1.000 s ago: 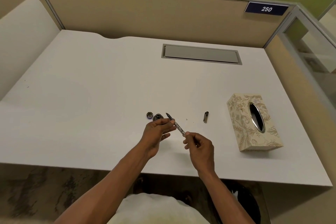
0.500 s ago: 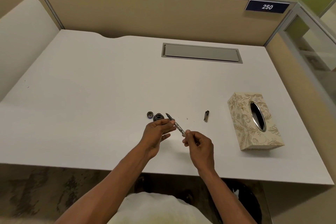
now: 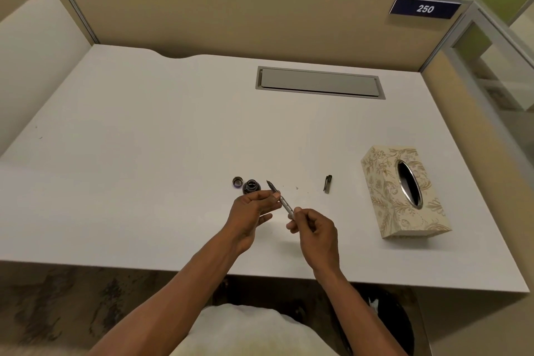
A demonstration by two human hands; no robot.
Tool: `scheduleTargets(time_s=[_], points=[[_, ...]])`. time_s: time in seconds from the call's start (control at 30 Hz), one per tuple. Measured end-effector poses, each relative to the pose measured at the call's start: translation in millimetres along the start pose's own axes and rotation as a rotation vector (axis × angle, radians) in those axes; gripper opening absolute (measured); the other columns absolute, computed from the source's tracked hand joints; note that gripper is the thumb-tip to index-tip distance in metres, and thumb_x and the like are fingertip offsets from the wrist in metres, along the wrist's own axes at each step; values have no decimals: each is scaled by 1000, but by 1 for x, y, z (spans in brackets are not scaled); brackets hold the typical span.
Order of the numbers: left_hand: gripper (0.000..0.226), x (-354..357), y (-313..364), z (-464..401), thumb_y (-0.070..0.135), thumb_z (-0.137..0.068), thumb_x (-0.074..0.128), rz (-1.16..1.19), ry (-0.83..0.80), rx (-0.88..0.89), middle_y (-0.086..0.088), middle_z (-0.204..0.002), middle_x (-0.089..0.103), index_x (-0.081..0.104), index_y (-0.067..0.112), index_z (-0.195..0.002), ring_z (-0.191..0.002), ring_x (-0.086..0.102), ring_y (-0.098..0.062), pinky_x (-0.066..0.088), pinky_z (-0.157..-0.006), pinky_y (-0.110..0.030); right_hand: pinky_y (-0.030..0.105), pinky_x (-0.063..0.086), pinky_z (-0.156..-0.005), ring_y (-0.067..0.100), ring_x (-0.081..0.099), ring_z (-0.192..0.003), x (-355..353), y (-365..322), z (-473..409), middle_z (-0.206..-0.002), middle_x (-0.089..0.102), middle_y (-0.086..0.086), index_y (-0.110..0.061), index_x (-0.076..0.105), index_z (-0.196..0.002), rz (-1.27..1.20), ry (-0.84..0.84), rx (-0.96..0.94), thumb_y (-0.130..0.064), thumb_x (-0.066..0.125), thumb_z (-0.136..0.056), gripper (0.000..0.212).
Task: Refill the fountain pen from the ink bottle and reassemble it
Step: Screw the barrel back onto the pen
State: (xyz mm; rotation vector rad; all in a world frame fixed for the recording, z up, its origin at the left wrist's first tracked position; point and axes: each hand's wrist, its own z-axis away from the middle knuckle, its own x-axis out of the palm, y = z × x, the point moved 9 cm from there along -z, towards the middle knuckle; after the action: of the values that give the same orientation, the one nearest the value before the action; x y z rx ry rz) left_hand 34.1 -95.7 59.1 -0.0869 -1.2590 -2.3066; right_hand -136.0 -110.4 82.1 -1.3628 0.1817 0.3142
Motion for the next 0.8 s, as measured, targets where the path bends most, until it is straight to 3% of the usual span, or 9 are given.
scheduleTargets(time_s=[0.1, 0.17, 0.33, 0.53, 0.63, 0.67, 0.8], points=[[20, 0, 0, -1, 14, -88, 74, 3, 9, 1, -8, -107, 78, 77, 7, -106, -105, 72, -20, 50, -94, -36, 31, 57, -73, 10, 70, -71, 0, 0, -1, -73, 75, -5, -34, 72, -97, 30, -4, 0, -38, 72, -92, 7], [19, 1, 1, -1, 14, -88, 74, -1, 12, 0, -7, -106, 79, 77, 7, -105, -105, 73, -21, 50, -93, -36, 32, 56, -71, 10, 70, -71, -1, 1, -2, -73, 76, -4, -35, 65, -101, 72, -7, 2, -35, 78, -87, 19], [14, 3, 0, -1, 11, -88, 74, 23, 7, -18, -9, -107, 78, 78, 9, -101, -107, 72, -22, 49, -98, -38, 36, 60, -77, 7, 74, -74, -1, -1, -3, -74, 78, -8, -25, 68, -89, 34, -12, -3, -25, 72, -93, 5], [14, 3, -1, -1, 11, -87, 74, 34, 0, -32, -9, -109, 78, 78, 9, -100, -108, 71, -23, 49, -99, -39, 30, 57, -77, 10, 72, -72, 0, 1, -2, -75, 77, -4, -25, 76, -88, -4, -9, 24, -24, 62, -100, 19], [16, 2, -1, -1, 10, -86, 75, 40, 3, -35, -10, -109, 78, 78, 8, -101, -110, 71, -24, 49, -100, -39, 33, 56, -75, 12, 71, -74, 0, 0, -2, -74, 76, -4, -33, 71, -96, 22, -11, 12, -35, 71, -93, 4], [15, 2, -1, 0, 10, -86, 74, 38, 4, -35, -10, -109, 78, 78, 8, -101, -110, 71, -24, 49, -100, -39, 33, 55, -73, 13, 71, -74, -1, 0, -2, -74, 76, -4, -35, 68, -98, 51, -7, 10, -36, 75, -90, 11], [14, 3, -1, 0, 10, -87, 74, 33, 0, -35, -9, -109, 78, 78, 10, -100, -110, 71, -24, 49, -100, -39, 35, 56, -75, 8, 74, -73, 1, -2, -3, -72, 77, -5, -26, 65, -91, 42, -12, 0, -29, 74, -92, 10]])
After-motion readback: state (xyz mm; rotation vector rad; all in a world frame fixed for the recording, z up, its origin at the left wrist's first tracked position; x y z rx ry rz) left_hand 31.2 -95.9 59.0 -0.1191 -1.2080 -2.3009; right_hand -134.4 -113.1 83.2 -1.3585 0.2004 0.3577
